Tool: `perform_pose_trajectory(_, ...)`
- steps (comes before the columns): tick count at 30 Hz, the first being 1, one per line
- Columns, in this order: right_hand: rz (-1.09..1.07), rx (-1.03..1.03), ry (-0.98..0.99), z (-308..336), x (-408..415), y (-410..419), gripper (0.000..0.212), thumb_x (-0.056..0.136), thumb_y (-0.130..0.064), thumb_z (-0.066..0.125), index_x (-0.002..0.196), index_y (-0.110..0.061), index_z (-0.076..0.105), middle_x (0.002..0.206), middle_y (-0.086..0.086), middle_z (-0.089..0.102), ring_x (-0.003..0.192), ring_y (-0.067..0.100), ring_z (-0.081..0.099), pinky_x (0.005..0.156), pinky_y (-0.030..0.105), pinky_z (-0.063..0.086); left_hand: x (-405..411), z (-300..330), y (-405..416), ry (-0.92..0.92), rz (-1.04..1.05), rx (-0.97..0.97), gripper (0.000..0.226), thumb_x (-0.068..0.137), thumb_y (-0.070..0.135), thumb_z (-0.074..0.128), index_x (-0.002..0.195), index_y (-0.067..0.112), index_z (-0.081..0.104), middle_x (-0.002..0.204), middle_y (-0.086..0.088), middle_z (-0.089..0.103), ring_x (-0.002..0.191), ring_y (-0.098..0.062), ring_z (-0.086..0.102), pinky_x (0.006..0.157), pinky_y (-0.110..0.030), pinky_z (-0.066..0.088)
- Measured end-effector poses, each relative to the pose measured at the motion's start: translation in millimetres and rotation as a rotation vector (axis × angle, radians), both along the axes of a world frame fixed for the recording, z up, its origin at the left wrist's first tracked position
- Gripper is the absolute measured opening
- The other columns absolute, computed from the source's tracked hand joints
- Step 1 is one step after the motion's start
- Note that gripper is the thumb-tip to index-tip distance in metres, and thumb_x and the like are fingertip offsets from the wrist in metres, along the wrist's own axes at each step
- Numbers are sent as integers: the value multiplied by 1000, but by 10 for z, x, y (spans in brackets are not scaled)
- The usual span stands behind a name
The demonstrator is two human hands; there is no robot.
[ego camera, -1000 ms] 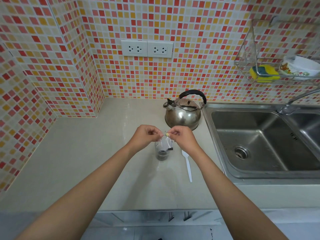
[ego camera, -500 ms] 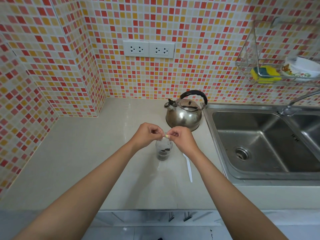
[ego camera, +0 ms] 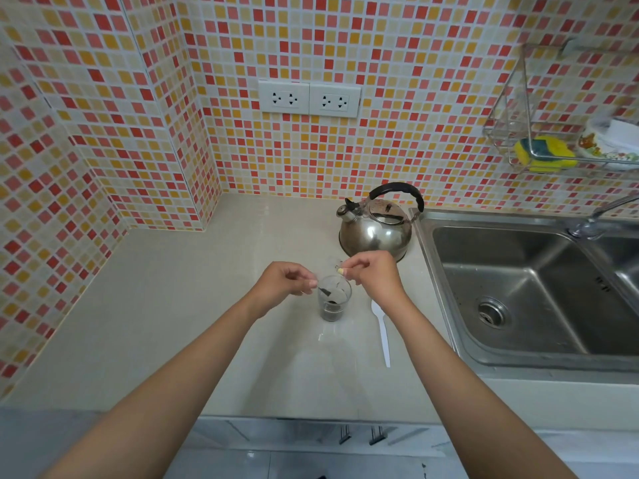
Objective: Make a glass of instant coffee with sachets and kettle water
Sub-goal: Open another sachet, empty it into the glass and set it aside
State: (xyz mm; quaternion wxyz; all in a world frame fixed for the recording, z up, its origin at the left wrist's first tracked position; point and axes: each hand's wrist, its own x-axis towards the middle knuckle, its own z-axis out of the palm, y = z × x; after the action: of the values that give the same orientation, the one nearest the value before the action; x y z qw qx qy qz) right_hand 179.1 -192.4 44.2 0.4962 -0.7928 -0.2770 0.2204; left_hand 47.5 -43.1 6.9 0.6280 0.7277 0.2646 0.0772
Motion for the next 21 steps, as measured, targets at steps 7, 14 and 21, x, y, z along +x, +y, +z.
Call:
perform_pose_trajectory(7,-16,-114,165,-57,-284,191,12,74,-1,62,67,-7,70,58,2,66,38,9,54,56,21,46,-259,-31,187,-60,251,-154,18,85,-2,67,101,-5,71,75,-4,72,61,-7,67,68,-14,58)
perform_pose_trajectory(14,-22,-324,189,-471,-850,632,21,79,-9,55,60,-7,63,66,14,72,43,21,60,46,22,45,-597,-219,561,103,338,-37,7,77,-1,74,78,5,76,62,1,71,52,-4,64,56,-12,54)
perform_pose_trajectory(21,-41,-505,108,-867,-1025,852,13,77,-6,49,72,-5,61,82,18,72,74,35,70,65,37,57,-547,-600,652,305,345,28,13,71,-11,69,75,1,74,71,-11,67,70,-22,61,71,-30,54)
